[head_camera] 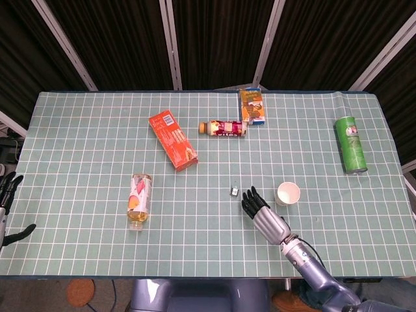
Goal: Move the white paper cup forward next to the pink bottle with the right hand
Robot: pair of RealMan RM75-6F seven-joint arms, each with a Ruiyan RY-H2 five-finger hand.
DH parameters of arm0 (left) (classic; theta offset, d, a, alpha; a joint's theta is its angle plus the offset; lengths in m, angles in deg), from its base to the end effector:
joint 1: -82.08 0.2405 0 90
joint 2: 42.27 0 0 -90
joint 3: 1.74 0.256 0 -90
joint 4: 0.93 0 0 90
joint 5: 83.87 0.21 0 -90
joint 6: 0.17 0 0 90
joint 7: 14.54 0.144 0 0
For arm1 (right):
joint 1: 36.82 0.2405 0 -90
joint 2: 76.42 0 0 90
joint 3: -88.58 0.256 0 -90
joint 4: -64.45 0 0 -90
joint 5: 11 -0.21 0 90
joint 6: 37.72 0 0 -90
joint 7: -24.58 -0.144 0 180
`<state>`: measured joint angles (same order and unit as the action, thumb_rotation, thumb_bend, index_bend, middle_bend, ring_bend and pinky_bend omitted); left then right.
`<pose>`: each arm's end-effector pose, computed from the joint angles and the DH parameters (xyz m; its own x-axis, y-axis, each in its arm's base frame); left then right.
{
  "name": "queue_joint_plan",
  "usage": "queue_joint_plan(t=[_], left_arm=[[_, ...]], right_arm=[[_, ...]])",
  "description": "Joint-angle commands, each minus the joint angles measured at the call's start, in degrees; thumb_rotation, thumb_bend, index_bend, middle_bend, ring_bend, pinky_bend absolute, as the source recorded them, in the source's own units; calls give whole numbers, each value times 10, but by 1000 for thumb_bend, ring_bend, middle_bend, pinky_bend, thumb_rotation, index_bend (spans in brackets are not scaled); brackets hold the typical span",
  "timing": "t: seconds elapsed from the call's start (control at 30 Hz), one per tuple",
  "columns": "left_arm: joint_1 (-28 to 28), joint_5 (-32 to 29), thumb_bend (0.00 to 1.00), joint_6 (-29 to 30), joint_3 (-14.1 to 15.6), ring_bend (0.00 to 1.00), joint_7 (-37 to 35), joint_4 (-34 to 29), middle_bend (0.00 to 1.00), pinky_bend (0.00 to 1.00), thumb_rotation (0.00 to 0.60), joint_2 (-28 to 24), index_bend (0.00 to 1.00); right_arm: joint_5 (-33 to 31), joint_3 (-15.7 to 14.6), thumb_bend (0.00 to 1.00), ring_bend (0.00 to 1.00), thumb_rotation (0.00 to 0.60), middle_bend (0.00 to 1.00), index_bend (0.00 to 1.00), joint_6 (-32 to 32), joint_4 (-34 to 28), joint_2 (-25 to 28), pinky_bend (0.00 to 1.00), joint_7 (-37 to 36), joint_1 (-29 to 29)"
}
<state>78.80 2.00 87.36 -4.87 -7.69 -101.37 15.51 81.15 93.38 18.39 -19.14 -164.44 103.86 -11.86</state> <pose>-0.2927 0.1720 0.1870 0.4754 -0.0305 0.8792 0.8798 0.0126 -0.4752 -0.2056 -0.2536 -0.0275 0.9313 0.3641 0.0144 0.1649 -0.4562 0.8745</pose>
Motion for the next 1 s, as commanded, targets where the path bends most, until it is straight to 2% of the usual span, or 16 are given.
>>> queue_joint_plan(t=[0.03,0.17,0.47,0.53,0.57,0.63,0.7,0.8,1.0], left_arm=[[0,-2,0,-1,0,0,-1,0,0,0,600,-1,0],[-1,-3,0,-2,-1,0,-3,-2,0,0,600,-3,0],[0,-6,0,0,-1,0,3,-4,0,0,600,0,0],[0,-6,0,-1,-1,0,4,-5,0,0,600,0,0],[-1,-6,0,-1,-1,0,4,-5,0,0,600,0,0],[-1,-7,0,-2,-1,0,4,-5,0,0,600,0,0],[-1,-9,0,-3,-1,0,4,-5,0,0,600,1,0],[-3,-11,0,-7,0,0,2,-5,0,0,600,-1,0],[-3,-13,0,-10,0,0,-1,-6,0,0,600,-2,0]], right_arm=[[-35,12,0,0,600,0,0,4,20,-15,0,52,0],[-68,12,0,0,600,0,0,9,32,-20,0,90,-2],[-69,-3,17,0,600,0,0,26,89,-31,0,111,8],[-75,-4,59,0,600,40,20,25,97,-32,1,106,9],[-73,-5,93,4,600,96,55,24,100,-32,27,99,12],[-57,-13,151,63,600,219,144,24,107,-28,131,75,21],[-38,-23,229,171,600,320,225,23,117,-23,254,37,30],[-22,-30,298,244,600,390,264,25,134,-22,325,-10,39],[7,-38,315,275,600,419,286,43,153,-18,360,-82,51]])
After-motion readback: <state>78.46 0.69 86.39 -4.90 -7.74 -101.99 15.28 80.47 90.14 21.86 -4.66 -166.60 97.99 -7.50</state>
